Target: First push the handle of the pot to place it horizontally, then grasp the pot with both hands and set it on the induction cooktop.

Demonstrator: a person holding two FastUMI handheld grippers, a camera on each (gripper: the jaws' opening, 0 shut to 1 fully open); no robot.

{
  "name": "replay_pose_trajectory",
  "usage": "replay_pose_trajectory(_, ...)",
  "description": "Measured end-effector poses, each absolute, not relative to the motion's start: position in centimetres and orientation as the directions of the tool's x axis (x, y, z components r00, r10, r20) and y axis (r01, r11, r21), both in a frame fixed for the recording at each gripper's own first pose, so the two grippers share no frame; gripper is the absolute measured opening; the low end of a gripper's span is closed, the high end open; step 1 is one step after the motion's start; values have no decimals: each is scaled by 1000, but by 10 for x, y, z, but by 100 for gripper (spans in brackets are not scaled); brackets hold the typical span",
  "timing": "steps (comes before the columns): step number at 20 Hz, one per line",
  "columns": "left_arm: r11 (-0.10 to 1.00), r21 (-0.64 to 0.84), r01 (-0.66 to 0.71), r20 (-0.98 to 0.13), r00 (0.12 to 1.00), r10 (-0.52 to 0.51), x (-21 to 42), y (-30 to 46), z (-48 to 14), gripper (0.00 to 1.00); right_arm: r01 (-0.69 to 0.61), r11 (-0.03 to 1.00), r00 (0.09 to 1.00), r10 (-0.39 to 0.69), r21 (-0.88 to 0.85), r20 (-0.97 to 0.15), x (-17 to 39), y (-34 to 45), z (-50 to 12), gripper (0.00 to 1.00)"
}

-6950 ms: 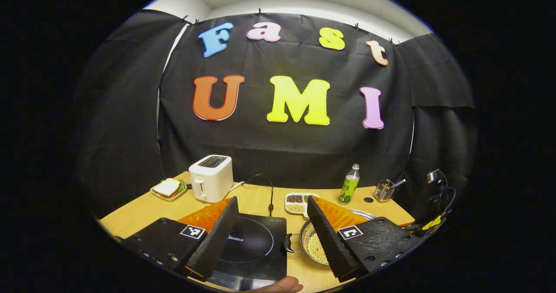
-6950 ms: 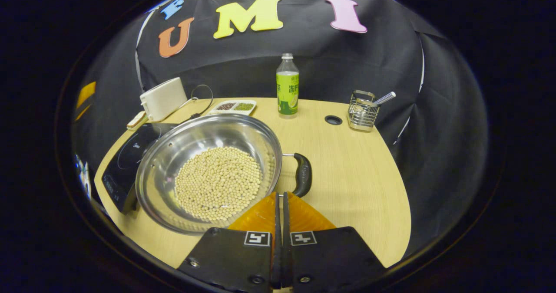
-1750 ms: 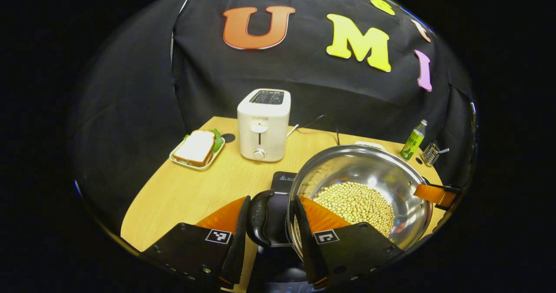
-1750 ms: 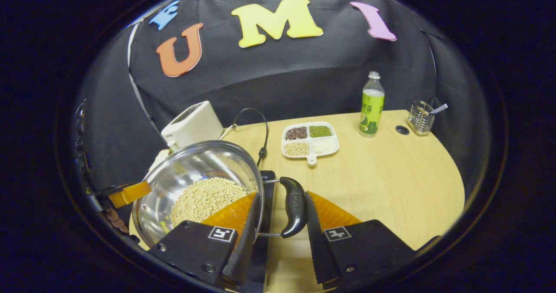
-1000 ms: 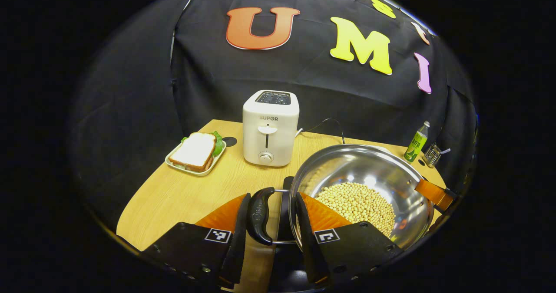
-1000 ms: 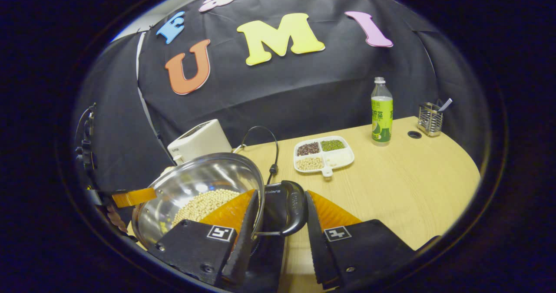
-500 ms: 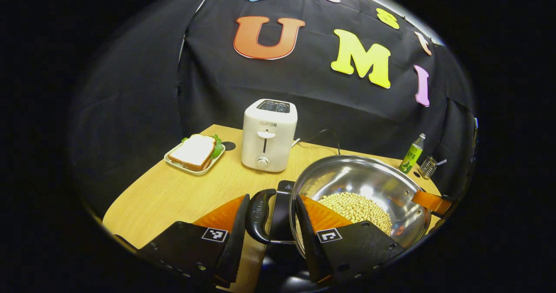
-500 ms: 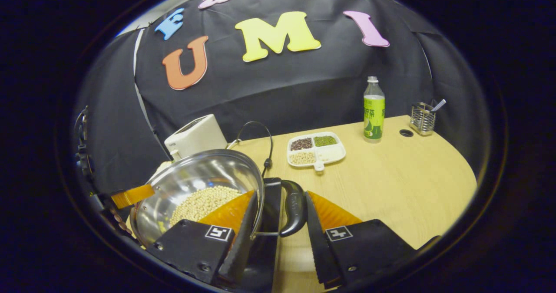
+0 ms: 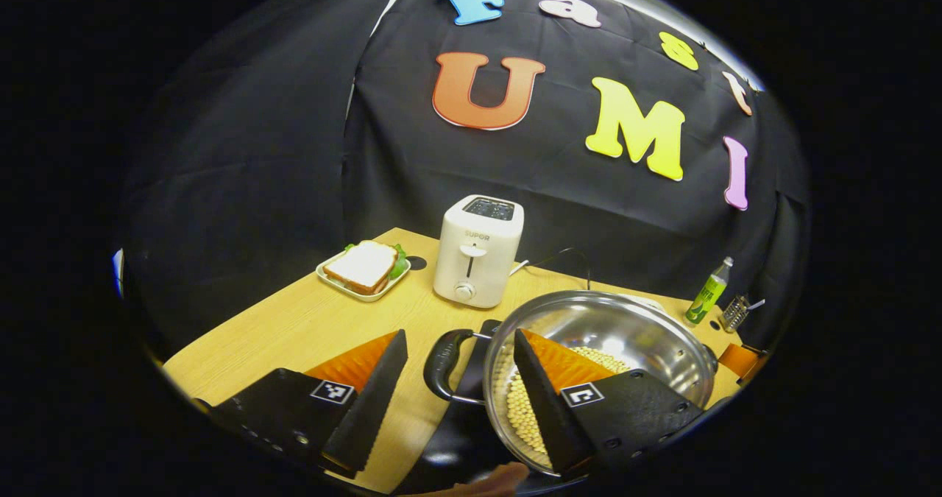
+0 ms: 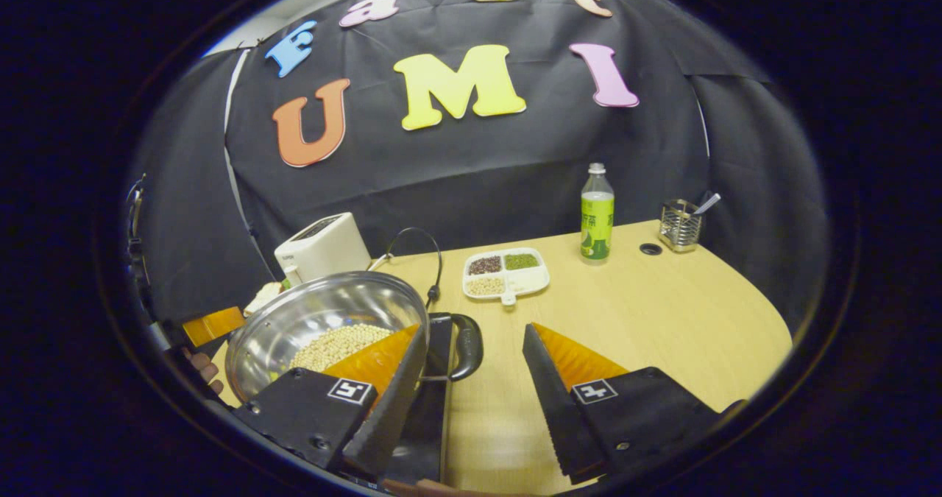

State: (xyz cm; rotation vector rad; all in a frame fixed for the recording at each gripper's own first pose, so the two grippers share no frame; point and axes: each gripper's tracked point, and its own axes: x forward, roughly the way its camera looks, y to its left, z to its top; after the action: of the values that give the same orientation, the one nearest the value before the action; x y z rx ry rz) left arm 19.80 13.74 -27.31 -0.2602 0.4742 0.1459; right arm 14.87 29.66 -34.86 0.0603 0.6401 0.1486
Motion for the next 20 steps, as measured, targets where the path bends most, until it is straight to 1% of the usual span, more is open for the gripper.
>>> replay_pose_trajectory(1,958,-211,-195,-450,889,82,196,136,-268,93,-128,987,794,160,96,-586,143,293,-341,84)
replay_pose_trajectory(2,960,-204,-194,-446,891,85,190,133,-261,96,-139,986,800,167,94,-576,136,289,-334,93)
replay_pose_trajectory(3,963,-195,-188,-442,893,85,181,130,-254,96,-147,985,809,171,89,-562,131,284,-325,95)
replay_pose_trajectory(6,965,-189,-180,-429,899,84,167,121,-239,95,-155,986,846,168,68,-506,117,259,-303,95)
replay_pose_trajectory(8,964,-197,-178,-417,905,83,155,117,-229,95,-174,983,855,182,62,-486,106,245,-291,97)
replay_pose_trajectory(10,968,-190,-165,-390,917,80,141,109,-214,95,-165,985,863,170,53,-476,93,221,-280,97)
replay_pose_trajectory(15,977,-175,-124,-318,946,64,109,88,-177,96,-153,985,906,173,82,-387,68,171,-233,98)
replay_pose_trajectory(16,979,-176,-107,-297,953,50,103,81,-167,96,-148,985,912,169,84,-373,65,162,-222,96)
replay_pose_trajectory(17,981,-171,-90,-283,958,38,96,75,-158,95,-149,985,919,171,89,-355,62,154,-210,96)
replay_pose_trajectory(20,992,-106,-66,-259,965,37,74,64,-135,95,-138,986,938,159,91,-306,52,133,-179,98)
